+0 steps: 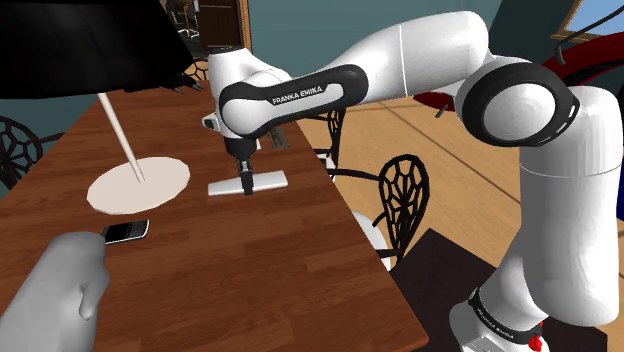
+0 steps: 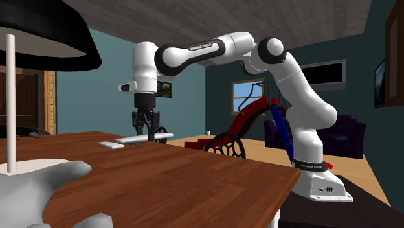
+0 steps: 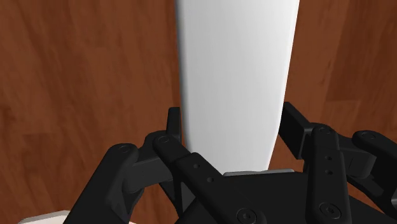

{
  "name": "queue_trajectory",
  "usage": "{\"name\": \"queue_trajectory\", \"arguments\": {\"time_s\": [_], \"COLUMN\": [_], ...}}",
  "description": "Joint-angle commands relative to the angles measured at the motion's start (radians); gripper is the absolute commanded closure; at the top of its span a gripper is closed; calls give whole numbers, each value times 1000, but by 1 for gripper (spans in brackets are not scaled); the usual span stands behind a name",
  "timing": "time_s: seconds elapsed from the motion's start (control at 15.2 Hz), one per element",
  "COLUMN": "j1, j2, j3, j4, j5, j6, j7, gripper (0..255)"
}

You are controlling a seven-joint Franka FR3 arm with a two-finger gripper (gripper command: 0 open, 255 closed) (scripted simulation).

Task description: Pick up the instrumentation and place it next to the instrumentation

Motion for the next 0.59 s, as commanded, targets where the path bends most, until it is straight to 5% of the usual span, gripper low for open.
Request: {"name": "queue_trajectory", "arguments": {"time_s": [0.0, 0.53], "j1": [-23, -91], "j2": [27, 232], "j3": [-11, -52], "j4": [48, 387], "j5": [0, -8], "j6": [-19, -148], "j7": [-39, -180], "gripper": [255, 255]}}
